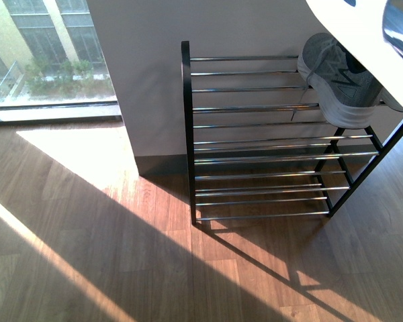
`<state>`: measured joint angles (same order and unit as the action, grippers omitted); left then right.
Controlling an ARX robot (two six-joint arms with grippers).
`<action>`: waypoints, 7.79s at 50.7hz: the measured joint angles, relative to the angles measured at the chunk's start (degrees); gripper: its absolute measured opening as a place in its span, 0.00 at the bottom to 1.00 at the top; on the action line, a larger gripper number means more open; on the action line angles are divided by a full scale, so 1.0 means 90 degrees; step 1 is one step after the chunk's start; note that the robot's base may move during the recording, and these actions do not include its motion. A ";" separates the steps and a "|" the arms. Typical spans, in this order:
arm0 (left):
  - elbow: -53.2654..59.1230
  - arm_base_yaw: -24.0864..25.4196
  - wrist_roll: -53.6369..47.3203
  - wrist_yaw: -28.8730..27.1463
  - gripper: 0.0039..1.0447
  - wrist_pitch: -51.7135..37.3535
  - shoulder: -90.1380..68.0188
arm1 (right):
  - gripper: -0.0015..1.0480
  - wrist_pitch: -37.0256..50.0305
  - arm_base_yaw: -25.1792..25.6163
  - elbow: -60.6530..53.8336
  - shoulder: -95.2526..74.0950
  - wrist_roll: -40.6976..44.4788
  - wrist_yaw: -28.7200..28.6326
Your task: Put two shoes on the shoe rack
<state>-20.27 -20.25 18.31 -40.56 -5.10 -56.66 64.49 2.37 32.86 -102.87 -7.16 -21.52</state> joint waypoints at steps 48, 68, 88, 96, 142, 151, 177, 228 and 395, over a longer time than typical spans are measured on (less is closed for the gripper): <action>0.0000 0.0000 0.0000 0.0000 0.01 0.0000 0.0000 | 0.02 -0.3327 -0.1999 0.6317 -0.4495 -0.0906 0.4141; 0.0000 0.0000 0.0000 0.0002 0.01 0.0000 0.0000 | 0.02 -0.3296 -0.1795 0.7507 -0.5595 0.0000 0.4952; 0.0000 0.0000 0.0000 0.0000 0.01 0.0000 0.0000 | 0.27 -0.2917 -0.1753 0.7349 -0.5632 0.0425 0.4738; 0.0000 0.0000 0.0000 0.0000 0.01 0.0000 0.0000 | 0.57 -0.2344 -0.1739 0.6273 -0.4908 0.0393 0.4328; 0.0000 0.0000 0.0000 0.0000 0.01 0.0000 0.0000 | 0.91 0.1559 0.0423 -0.1137 0.0430 -0.0376 0.0036; 0.0000 0.0000 0.0000 -0.0002 0.01 0.0000 0.0000 | 0.84 0.1430 0.0364 -0.1277 0.0510 -0.0032 0.0916; 0.0000 0.0000 0.0000 0.0000 0.01 0.0000 0.0000 | 0.19 0.0551 -0.0202 -0.2725 0.2667 0.0731 0.2341; 0.0000 0.0000 0.0000 0.0000 0.01 0.0000 0.0000 | 0.02 -0.4284 -0.0240 -0.3538 0.8514 0.0775 0.2390; -0.6409 0.0981 -0.2115 0.2096 0.01 -0.0124 -0.7623 | 0.91 -0.7169 -0.0257 -0.3538 1.1400 0.0780 0.2409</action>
<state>-77.95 -11.42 -0.73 -21.69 -6.22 -125.27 -0.03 0.05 1.02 -0.27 -0.14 0.16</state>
